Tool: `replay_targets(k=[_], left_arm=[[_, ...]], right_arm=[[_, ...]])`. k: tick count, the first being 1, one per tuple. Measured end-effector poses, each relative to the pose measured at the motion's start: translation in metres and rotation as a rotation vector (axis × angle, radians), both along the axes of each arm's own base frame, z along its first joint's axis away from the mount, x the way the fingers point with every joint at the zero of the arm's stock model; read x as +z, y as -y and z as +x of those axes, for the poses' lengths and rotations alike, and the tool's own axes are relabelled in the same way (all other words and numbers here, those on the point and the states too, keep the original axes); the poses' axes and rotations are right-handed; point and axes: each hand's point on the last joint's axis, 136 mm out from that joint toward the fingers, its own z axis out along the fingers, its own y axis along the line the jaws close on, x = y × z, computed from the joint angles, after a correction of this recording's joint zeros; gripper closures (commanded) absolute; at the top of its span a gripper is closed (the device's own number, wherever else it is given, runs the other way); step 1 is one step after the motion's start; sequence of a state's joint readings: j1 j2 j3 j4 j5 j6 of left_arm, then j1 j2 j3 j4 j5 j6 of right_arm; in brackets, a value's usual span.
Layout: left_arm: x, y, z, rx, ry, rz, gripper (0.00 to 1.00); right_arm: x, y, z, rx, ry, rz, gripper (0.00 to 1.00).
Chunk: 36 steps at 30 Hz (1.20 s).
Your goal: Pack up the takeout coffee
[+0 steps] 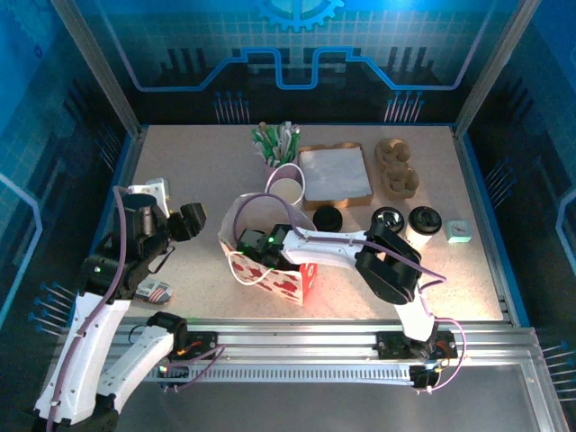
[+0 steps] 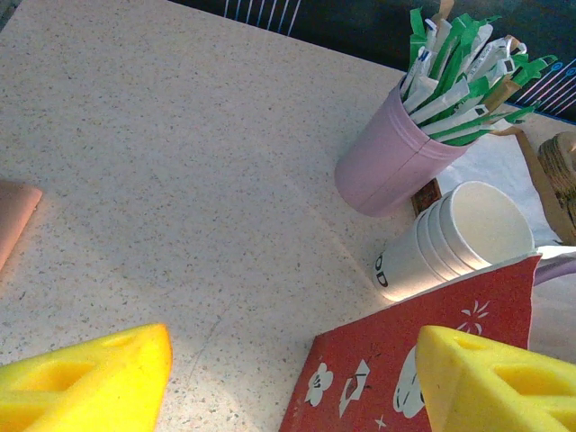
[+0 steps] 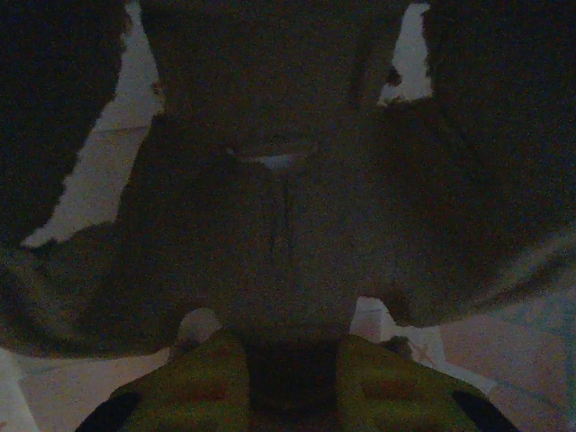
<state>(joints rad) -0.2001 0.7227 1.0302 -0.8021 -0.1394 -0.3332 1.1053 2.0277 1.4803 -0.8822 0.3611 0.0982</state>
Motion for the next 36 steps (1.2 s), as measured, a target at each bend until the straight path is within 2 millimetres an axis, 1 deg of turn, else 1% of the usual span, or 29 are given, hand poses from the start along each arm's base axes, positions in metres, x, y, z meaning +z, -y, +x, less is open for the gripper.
replay_targets(k=[7, 13, 18, 25, 31, 34, 36], left_arm=[[-0.003, 0.002, 0.002, -0.008, -0.012, -0.003, 0.27], [-0.002, 0.004, 0.004, -0.014, -0.011, -0.008, 0.28], [-0.003, 0.005, 0.004, -0.019, -0.005, -0.012, 0.28], [-0.001, 0.004, 0.002, -0.019, 0.009, -0.015, 0.28], [-0.002, 0.004, -0.001, -0.018, 0.018, -0.016, 0.28], [-0.004, 0.003, -0.003, -0.019, 0.018, -0.016, 0.27], [-0.005, 0.003, -0.003, -0.018, 0.020, -0.017, 0.27]], right_arm=[[0.002, -0.002, -0.006, -0.013, -0.054, -0.012, 0.79], [0.001, -0.004, -0.017, -0.019, -0.130, -0.021, 0.78], [0.001, -0.003, -0.019, -0.029, -0.162, -0.021, 0.77], [0.001, -0.004, -0.019, -0.039, -0.164, -0.017, 0.71], [0.002, -0.003, -0.020, -0.044, -0.162, -0.025, 0.58], [0.003, 0.000, -0.023, -0.040, -0.166, -0.040, 0.57], [0.005, 0.001, -0.024, -0.038, -0.166, -0.049, 0.55]])
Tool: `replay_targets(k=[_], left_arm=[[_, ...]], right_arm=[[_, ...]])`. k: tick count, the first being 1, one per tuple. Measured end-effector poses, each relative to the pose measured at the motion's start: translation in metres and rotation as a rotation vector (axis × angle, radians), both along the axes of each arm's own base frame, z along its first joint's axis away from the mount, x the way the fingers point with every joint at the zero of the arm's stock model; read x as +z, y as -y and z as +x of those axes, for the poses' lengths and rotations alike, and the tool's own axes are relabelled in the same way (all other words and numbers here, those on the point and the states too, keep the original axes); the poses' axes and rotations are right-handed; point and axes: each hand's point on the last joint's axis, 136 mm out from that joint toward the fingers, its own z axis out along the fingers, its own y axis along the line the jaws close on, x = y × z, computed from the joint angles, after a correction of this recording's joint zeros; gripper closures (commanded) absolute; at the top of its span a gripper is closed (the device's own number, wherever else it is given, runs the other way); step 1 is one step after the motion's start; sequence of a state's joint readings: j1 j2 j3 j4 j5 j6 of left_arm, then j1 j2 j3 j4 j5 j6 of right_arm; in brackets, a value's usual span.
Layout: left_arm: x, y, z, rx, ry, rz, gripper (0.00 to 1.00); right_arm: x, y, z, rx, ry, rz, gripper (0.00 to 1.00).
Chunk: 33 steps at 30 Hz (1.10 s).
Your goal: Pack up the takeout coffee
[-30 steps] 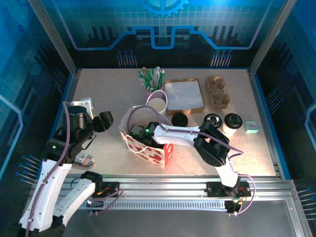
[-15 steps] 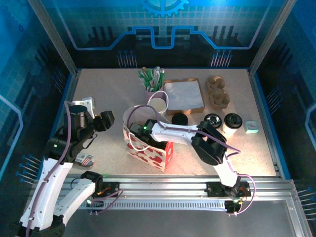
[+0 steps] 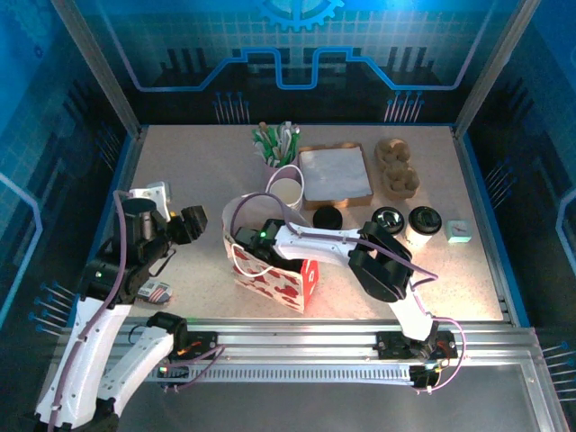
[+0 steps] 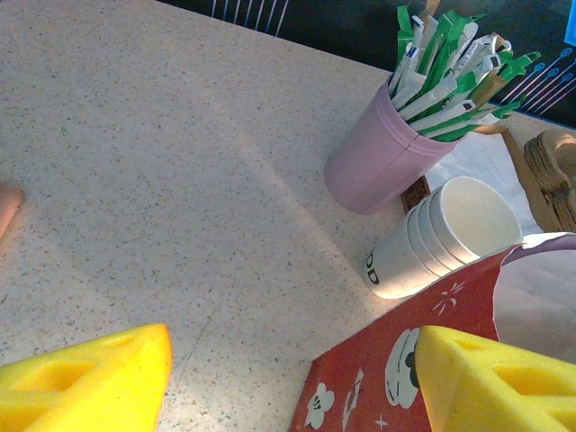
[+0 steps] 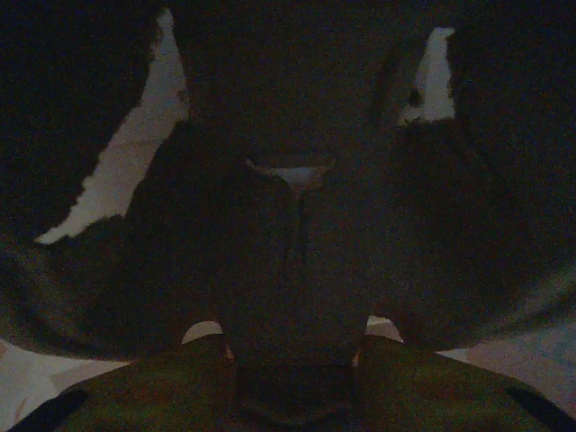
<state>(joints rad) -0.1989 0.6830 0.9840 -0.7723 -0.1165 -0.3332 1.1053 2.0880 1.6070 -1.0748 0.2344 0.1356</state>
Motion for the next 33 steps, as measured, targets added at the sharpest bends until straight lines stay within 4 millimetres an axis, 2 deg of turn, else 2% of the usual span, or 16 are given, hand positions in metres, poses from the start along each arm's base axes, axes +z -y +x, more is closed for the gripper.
replay_targets(k=[12, 18, 20, 21, 28, 33], left_arm=[[0.001, -0.001, -0.003, 0.002, 0.012, -0.001, 0.26], [0.002, -0.001, -0.002, 0.002, 0.013, -0.001, 0.26], [0.001, -0.001, -0.002, 0.002, 0.012, -0.001, 0.26], [0.001, -0.001, -0.002, 0.002, 0.012, -0.001, 0.26], [0.001, -0.001, -0.002, 0.002, 0.012, -0.001, 0.26], [0.001, -0.001, -0.002, 0.002, 0.012, -0.001, 0.26]], right_arm=[[0.009, 0.005, -0.002, 0.002, 0.016, -0.016, 0.27], [0.017, 0.006, 0.002, -0.004, 0.043, -0.009, 0.18], [0.019, 0.006, 0.003, -0.006, 0.051, -0.005, 0.10], [0.020, 0.006, 0.003, -0.007, 0.053, -0.004, 0.01], [0.026, 0.005, 0.006, -0.010, 0.074, 0.005, 0.00], [0.044, -0.002, 0.013, -0.011, 0.115, 0.049, 0.00]])
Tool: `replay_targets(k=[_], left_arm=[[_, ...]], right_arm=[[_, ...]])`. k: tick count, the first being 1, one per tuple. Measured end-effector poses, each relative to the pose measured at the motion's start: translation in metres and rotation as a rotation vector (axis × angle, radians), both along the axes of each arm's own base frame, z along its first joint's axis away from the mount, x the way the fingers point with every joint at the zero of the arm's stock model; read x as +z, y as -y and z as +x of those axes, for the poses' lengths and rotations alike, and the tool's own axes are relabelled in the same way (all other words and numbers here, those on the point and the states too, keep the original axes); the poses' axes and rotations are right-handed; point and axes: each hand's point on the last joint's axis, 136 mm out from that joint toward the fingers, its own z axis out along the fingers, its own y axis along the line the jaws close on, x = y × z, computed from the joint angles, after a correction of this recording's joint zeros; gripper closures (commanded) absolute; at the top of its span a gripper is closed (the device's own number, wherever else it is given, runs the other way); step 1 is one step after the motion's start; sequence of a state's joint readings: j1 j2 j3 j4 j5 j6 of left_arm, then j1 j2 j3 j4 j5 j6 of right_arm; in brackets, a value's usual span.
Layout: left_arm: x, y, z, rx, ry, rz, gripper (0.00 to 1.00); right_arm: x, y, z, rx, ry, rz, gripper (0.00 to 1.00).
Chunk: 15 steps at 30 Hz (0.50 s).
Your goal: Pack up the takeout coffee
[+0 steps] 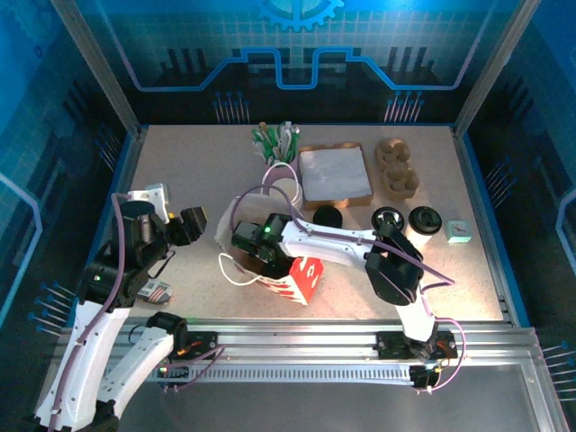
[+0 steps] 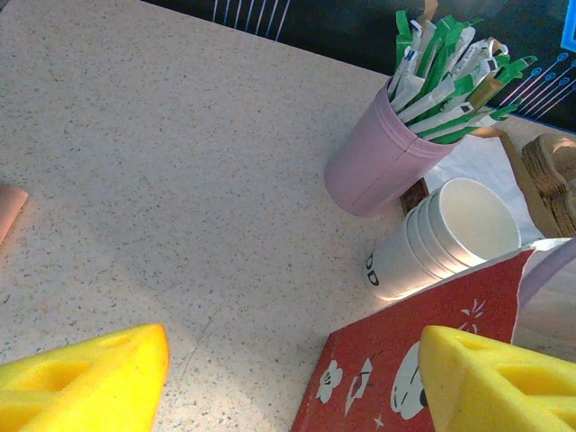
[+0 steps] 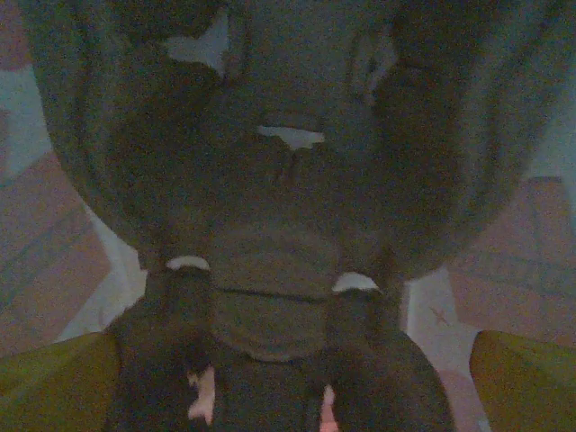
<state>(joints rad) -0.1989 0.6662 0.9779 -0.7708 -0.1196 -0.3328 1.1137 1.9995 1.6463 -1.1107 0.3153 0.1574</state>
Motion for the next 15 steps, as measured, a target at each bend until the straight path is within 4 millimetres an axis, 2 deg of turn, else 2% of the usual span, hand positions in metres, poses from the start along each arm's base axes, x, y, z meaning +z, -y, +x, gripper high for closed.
replay_targets(k=[5, 12, 15], left_arm=[[0.000, 0.000, 0.000, 0.000, -0.001, 0.000, 0.25], [-0.002, 0.000, 0.002, -0.001, -0.011, 0.002, 0.25], [-0.005, 0.002, 0.003, -0.004, -0.021, 0.002, 0.25]], right_arm=[[0.018, -0.007, 0.003, 0.000, 0.024, 0.052, 0.00], [0.027, -0.009, 0.004, 0.004, 0.035, 0.071, 0.00], [0.039, -0.014, 0.007, 0.011, 0.050, 0.103, 0.00]])
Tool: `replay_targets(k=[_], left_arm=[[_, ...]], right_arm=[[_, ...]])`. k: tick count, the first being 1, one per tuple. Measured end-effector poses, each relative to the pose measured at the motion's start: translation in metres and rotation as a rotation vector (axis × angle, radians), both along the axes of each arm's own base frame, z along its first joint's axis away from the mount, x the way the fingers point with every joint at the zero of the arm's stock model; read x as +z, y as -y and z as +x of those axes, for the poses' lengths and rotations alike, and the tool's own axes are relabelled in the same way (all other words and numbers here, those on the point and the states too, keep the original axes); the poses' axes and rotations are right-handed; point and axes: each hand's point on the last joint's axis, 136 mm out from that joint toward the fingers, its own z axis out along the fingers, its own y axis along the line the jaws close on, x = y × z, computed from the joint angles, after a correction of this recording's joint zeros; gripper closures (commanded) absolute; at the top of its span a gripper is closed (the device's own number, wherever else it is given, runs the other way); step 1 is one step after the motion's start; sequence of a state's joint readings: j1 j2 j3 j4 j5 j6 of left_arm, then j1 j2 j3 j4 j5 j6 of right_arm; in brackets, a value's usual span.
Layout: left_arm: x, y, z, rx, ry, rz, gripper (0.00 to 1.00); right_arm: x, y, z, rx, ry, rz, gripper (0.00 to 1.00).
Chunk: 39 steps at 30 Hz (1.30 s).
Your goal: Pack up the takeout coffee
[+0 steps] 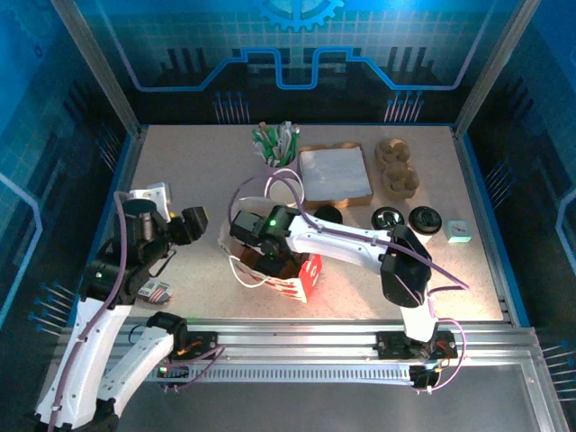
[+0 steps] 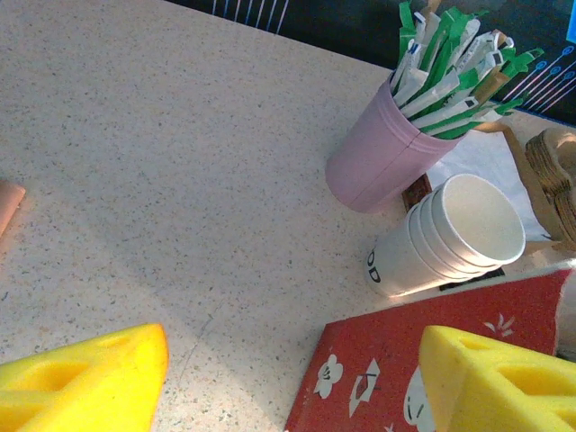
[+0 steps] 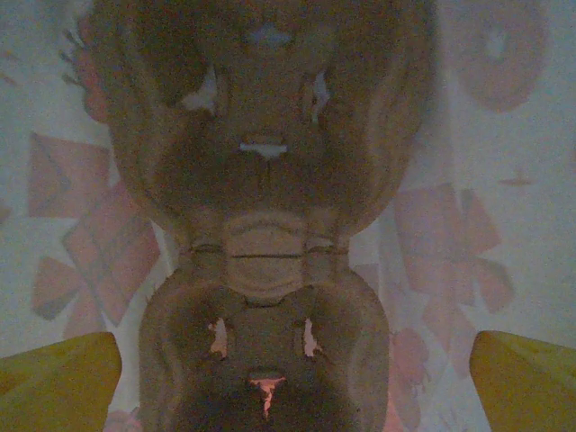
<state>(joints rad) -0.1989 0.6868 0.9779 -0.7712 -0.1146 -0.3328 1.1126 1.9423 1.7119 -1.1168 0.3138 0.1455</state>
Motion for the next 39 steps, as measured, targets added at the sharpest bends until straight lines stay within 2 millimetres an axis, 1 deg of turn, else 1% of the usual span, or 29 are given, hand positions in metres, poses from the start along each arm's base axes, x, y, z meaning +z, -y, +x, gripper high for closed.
replay_targets(k=[5, 8, 13, 19, 22, 24, 26, 29, 32, 35, 39], left_arm=[[-0.005, 0.003, 0.004, -0.012, -0.026, -0.003, 0.25], [-0.008, 0.006, 0.006, -0.023, -0.042, -0.007, 0.25], [-0.007, 0.011, 0.008, -0.042, -0.051, -0.019, 0.24], [-0.003, 0.015, 0.009, -0.060, -0.049, -0.031, 0.24], [-0.001, 0.017, 0.009, -0.071, -0.049, -0.039, 0.23], [0.002, 0.019, 0.010, -0.080, -0.047, -0.045, 0.23], [0.004, 0.022, 0.011, -0.092, -0.050, -0.054, 0.22], [0.003, 0.026, 0.012, -0.112, -0.063, -0.069, 0.21], [0.003, 0.033, 0.013, -0.139, -0.076, -0.090, 0.21], [0.007, 0.041, 0.013, -0.179, -0.081, -0.116, 0.20], [0.009, 0.053, 0.013, -0.234, -0.093, -0.152, 0.20]], right_arm=[[0.040, -0.012, 0.007, 0.020, 0.051, 0.099, 0.00], [0.059, -0.016, 0.010, 0.032, 0.074, 0.139, 0.00], [0.073, -0.014, 0.011, 0.042, 0.084, 0.165, 0.00], [0.073, -0.007, 0.011, 0.039, 0.072, 0.151, 0.00], [0.082, -0.006, 0.009, 0.051, 0.074, 0.175, 0.00], [0.094, -0.005, 0.007, 0.059, 0.082, 0.209, 0.00], [0.111, -0.004, 0.004, 0.069, 0.095, 0.257, 0.00], [0.138, -0.005, 0.001, 0.088, 0.113, 0.335, 0.00], [0.159, -0.005, 0.002, 0.093, 0.128, 0.396, 0.00], [0.171, 0.002, 0.005, 0.079, 0.143, 0.430, 0.00], [0.188, 0.018, 0.013, 0.039, 0.168, 0.471, 0.00]])
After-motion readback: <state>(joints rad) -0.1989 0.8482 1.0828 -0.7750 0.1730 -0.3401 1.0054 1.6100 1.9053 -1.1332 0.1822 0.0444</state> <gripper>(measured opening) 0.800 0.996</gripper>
